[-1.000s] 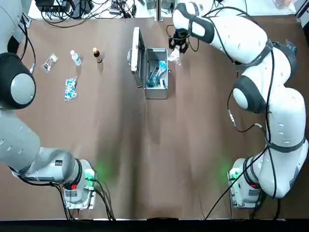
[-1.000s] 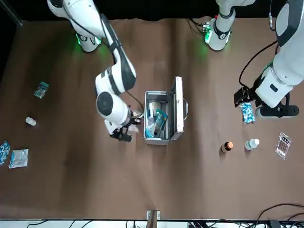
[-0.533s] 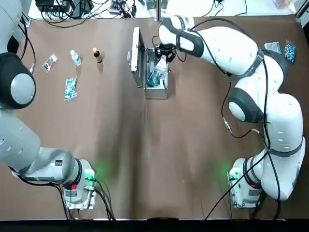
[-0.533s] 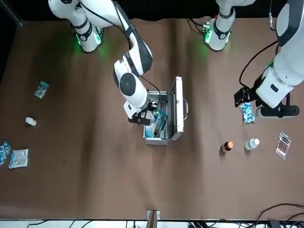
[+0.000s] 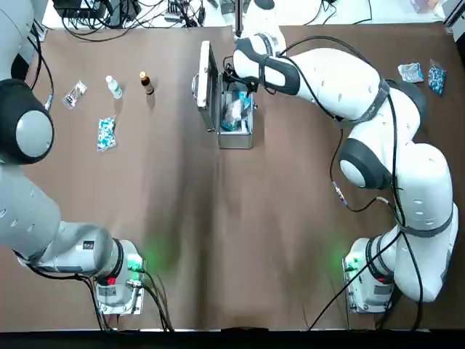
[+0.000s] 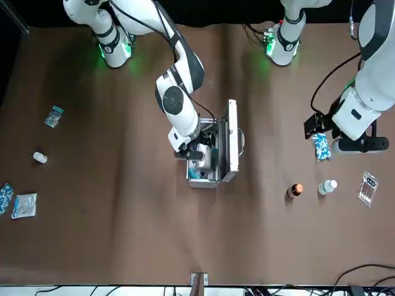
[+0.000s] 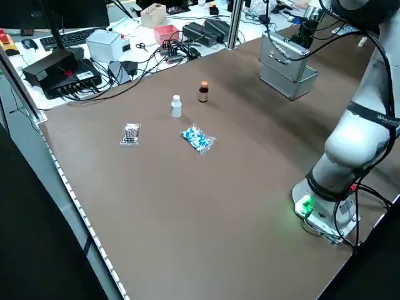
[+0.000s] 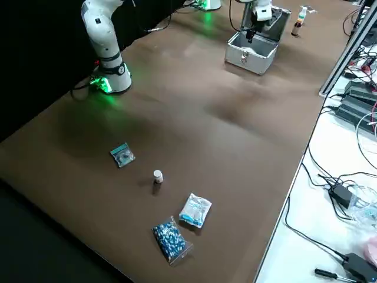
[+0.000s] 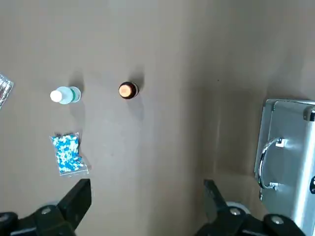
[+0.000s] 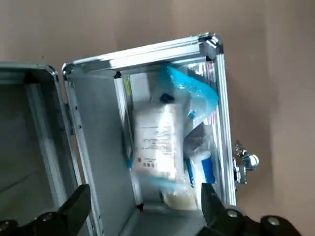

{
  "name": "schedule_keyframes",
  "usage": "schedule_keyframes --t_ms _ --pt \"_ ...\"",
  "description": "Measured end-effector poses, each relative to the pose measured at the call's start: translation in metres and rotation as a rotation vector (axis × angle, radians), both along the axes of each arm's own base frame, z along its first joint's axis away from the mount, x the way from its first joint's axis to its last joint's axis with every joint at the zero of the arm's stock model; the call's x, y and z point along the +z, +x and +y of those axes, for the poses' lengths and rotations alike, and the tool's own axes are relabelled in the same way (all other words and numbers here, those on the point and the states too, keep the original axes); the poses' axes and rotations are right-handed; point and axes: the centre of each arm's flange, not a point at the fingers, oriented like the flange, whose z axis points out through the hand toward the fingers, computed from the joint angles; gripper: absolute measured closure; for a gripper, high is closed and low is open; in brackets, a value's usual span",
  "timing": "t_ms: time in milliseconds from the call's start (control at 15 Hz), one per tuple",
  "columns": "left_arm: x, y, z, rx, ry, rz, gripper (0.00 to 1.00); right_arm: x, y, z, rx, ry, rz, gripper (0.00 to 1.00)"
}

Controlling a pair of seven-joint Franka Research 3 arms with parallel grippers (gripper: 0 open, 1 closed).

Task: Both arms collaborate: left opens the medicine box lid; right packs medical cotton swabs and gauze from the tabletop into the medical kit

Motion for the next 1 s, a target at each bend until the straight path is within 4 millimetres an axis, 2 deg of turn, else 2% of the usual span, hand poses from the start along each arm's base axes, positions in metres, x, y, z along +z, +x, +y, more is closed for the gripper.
schedule_keyframes --t_ms 200,400,467,667,867,1000 --pt "0.001 0.000 -0.001 -0.001 0.000 -0.001 0.00 0.001 0.009 -0.011 -0.009 -0.018 -0.003 0.01" --pt "0.001 -0.001 -0.002 -0.004 -0.001 -0.002 0.00 0.005 0.034 -0.054 0.028 -0.101 0.010 0.01" --pt "0.001 -0.001 -0.004 -0.007 -0.001 -0.002 0.00 0.022 0.058 -0.105 0.076 -0.125 0.050 0.01" --pt "0.001 -0.001 -0.005 -0.008 -0.001 -0.002 0.00 0.060 0.097 -0.208 0.139 -0.118 0.084 0.01" --pt "0.001 -0.001 -0.005 -0.008 -0.001 -0.002 0.00 0.099 0.117 -0.319 0.208 -0.103 0.096 0.01" --pt "0.001 -0.001 -0.005 -0.008 -0.001 -0.002 0.00 0.123 0.120 -0.379 0.226 -0.098 0.090 0.01"
